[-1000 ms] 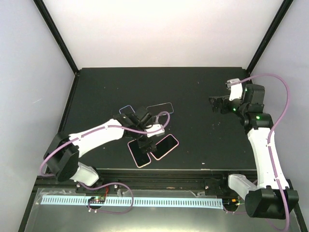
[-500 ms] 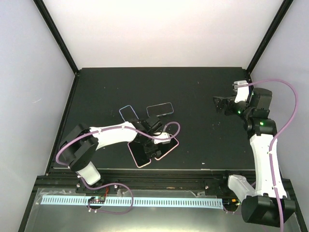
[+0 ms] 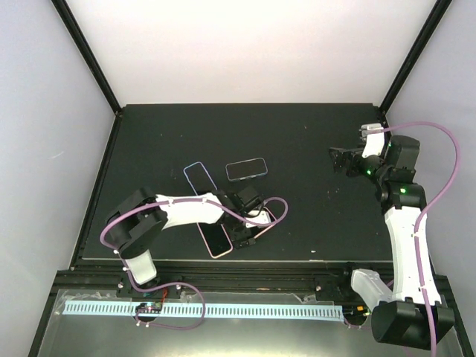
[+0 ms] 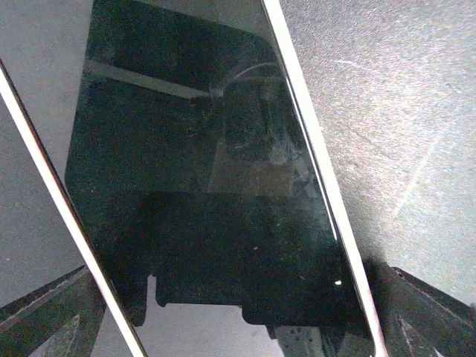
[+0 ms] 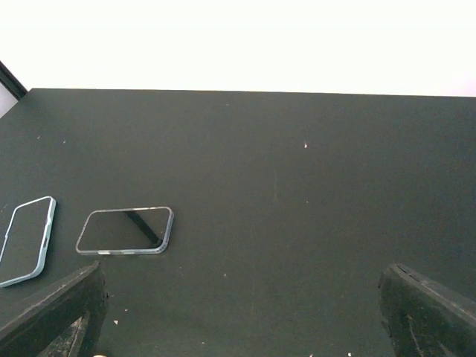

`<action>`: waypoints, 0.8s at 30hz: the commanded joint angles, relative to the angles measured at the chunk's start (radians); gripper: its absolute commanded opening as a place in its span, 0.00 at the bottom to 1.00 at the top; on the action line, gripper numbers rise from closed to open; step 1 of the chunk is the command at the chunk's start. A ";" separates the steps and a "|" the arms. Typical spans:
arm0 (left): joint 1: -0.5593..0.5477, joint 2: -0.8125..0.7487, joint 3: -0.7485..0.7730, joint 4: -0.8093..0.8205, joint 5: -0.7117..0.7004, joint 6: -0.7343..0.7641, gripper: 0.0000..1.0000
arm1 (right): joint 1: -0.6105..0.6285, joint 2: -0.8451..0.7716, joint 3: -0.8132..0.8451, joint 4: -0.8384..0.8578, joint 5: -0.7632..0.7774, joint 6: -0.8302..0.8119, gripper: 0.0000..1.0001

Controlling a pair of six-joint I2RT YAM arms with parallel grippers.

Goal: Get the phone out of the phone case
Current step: Move the phone to the center of the board.

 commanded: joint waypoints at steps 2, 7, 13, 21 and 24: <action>-0.035 0.042 0.038 0.048 -0.156 -0.039 0.99 | -0.009 -0.018 -0.011 0.039 0.036 0.030 1.00; -0.021 0.049 0.030 0.049 -0.200 -0.045 0.99 | -0.009 -0.011 -0.012 0.044 0.026 0.046 1.00; 0.037 0.083 0.074 0.024 -0.181 -0.062 0.99 | -0.009 0.018 -0.017 0.052 0.031 0.093 1.00; 0.056 0.161 0.143 -0.012 -0.165 -0.097 0.79 | -0.008 0.039 -0.035 0.082 -0.015 0.118 1.00; 0.064 0.163 0.147 -0.004 -0.167 -0.097 0.71 | -0.009 0.039 -0.050 0.099 -0.039 0.119 1.00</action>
